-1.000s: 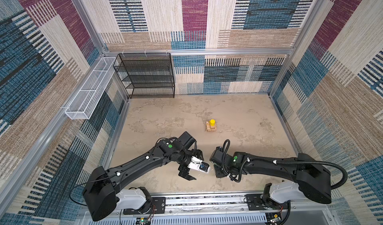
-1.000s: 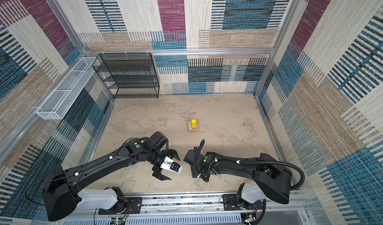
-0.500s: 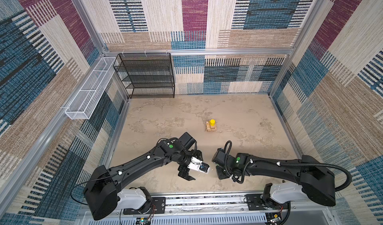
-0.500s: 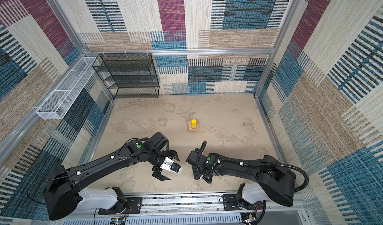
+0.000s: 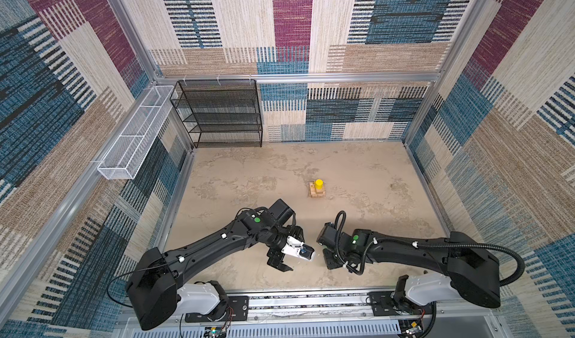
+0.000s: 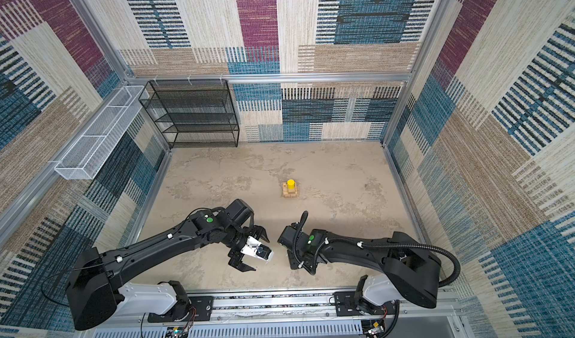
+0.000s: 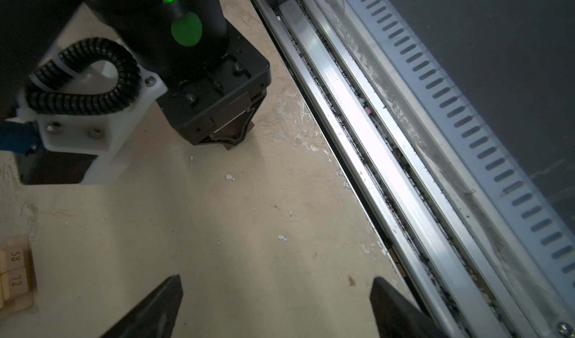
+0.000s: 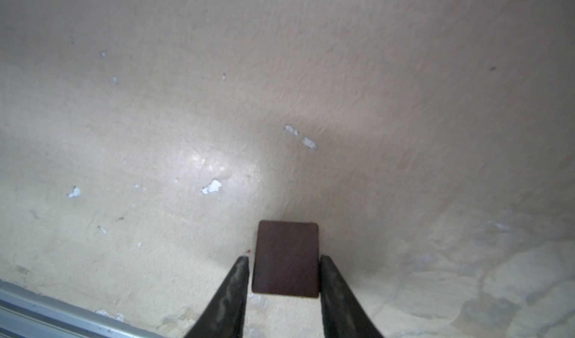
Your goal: Build the wood block tower
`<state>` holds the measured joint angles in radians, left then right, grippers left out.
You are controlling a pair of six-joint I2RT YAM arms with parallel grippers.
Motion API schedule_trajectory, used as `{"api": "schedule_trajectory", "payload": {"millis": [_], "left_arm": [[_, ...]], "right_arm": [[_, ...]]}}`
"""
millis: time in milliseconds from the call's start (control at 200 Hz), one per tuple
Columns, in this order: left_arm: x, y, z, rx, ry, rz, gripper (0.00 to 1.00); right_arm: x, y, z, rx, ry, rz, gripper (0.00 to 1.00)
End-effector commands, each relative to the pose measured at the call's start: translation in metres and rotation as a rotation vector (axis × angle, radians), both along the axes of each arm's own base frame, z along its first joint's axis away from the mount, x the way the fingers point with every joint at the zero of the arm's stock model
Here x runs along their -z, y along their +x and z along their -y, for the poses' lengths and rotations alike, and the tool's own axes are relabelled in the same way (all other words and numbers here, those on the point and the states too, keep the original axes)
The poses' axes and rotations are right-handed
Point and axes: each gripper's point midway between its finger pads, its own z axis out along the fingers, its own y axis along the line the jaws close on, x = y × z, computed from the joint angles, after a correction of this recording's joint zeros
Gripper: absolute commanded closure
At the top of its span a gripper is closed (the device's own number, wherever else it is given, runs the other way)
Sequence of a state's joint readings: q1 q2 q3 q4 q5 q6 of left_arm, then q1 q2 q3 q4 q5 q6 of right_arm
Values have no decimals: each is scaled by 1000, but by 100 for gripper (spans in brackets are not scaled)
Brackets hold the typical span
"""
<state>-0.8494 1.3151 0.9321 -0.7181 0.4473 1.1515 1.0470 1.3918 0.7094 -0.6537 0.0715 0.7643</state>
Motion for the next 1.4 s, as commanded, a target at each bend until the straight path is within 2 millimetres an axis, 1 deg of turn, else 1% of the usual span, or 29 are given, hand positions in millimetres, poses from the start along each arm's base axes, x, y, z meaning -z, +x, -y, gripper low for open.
{"api": "schedule_trajectory", "payload": {"millis": [0,175,245,341,461,536,626,711,811,861,992,1182,1392], "left_arm": [[0,1,0,12,-4,15,1],[0,1,0,12,-4,15,1],[0,0,0,11,-5,16,1],[-1,1,1,10,-7,19,1],[0,1,1,6,-5,19,1],[0,2,0,5,-2,21,1],[-1,2,0,4,-3,25,1],[-1,2,1,2,-5,22,1],[-1,3,1,0,-5,22,1],[-1,3,1,-1,-5,22,1],[-1,3,1,-3,-5,19,1],[1,4,1,-10,-2,20,1],[3,7,2,-35,3,22,1]], "right_arm": [[-1,1,-1,0,0,5,62],[1,-1,2,10,-8,-4,63],[0,-1,2,12,-3,-2,66],[-4,1,2,15,-2,7,74],[-9,3,0,18,0,18,75],[-10,4,0,20,-1,23,80],[-10,4,1,24,-2,22,82],[-8,3,2,29,-5,18,87],[-6,2,5,38,-9,11,89],[-5,1,4,37,-6,9,93],[-2,0,6,38,-16,1,99],[-3,1,6,37,-26,3,100],[-12,7,6,44,-33,35,100]]}}
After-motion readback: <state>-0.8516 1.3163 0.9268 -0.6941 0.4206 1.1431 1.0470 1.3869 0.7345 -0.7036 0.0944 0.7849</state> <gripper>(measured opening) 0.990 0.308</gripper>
